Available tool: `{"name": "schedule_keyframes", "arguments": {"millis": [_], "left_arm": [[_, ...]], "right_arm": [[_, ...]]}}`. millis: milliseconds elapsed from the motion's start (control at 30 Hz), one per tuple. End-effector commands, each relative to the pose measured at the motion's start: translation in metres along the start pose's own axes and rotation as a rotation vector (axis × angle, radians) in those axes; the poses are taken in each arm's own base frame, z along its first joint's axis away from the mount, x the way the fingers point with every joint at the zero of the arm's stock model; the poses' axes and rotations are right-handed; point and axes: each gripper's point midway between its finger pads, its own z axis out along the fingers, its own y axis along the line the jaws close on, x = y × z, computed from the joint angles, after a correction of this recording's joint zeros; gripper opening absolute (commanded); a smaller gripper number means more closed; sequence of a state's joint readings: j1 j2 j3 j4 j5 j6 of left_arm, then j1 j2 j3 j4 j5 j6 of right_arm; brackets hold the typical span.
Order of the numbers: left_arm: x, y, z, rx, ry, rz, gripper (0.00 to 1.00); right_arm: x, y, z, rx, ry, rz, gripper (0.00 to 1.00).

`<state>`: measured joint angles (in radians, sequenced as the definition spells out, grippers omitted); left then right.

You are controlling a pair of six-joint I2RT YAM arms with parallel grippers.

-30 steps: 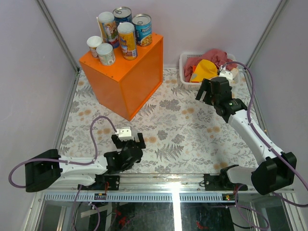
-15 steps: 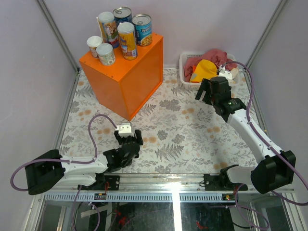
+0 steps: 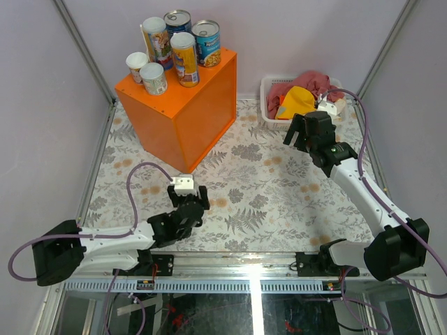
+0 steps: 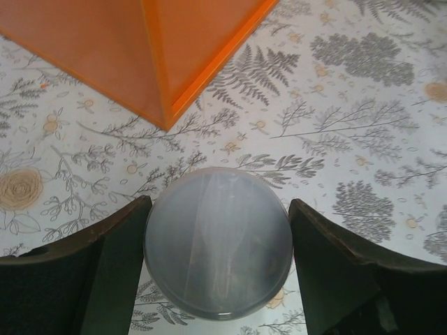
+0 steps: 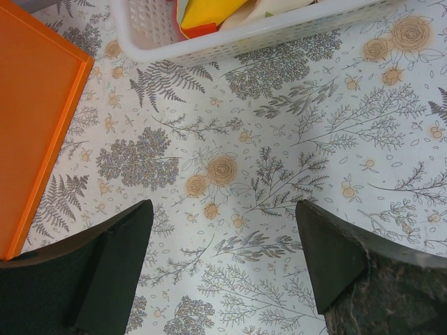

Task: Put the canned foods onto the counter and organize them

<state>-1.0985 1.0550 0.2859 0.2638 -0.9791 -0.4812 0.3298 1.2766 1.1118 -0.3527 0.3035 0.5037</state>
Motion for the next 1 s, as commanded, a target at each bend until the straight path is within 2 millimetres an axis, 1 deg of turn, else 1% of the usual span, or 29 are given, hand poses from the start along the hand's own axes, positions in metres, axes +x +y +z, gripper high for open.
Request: {"name": "schedule_keyframes", "arguments": {"millis": [0,300,533,567,600,633,667,833,967], "left_arm": [[-0.056,-0.023,-0.005,0.045,-0.07,-0.092,0.0],[-0.102,-0.047,-0.02,0.161,-0.07,-0.08,0.0],[-0.155,-0.064,-0.032,0.209,-0.089,-0.05,0.0],[-0.164,-0.066,-0.034,0.216,-0.096,-0.047,0.0],[-0.177,-0.069,-0.037,0.22,-0.11,-0.054,0.0],[-0.181,-0.069,-0.038,0.219,-0.113,-0.044,0.0],[-0.196,-0.071,-0.04,0.217,-0.131,-0.05,0.0],[-0.252,-0.078,-0.047,0.206,-0.212,-0.015,0.0],[-0.293,-0.079,-0.045,0.184,-0.257,0.028,0.0]], "right_arm": [[-0.029,0.011,-0.009,-0.028,-0.092,0.008,0.9],[-0.026,0.011,-0.01,-0.037,-0.087,0.019,0.9],[-0.027,0.011,-0.013,-0.041,-0.096,0.023,0.9],[-0.027,0.011,-0.013,-0.041,-0.094,0.023,0.9],[-0.027,0.011,-0.013,-0.041,-0.096,0.025,0.9],[-0.027,0.011,-0.013,-0.041,-0.097,0.025,0.9],[-0.028,0.011,-0.014,-0.041,-0.099,0.027,0.9],[-0.03,0.012,-0.015,-0.049,-0.102,0.029,0.9],[-0.032,0.014,-0.017,-0.058,-0.106,0.032,0.9]]}}
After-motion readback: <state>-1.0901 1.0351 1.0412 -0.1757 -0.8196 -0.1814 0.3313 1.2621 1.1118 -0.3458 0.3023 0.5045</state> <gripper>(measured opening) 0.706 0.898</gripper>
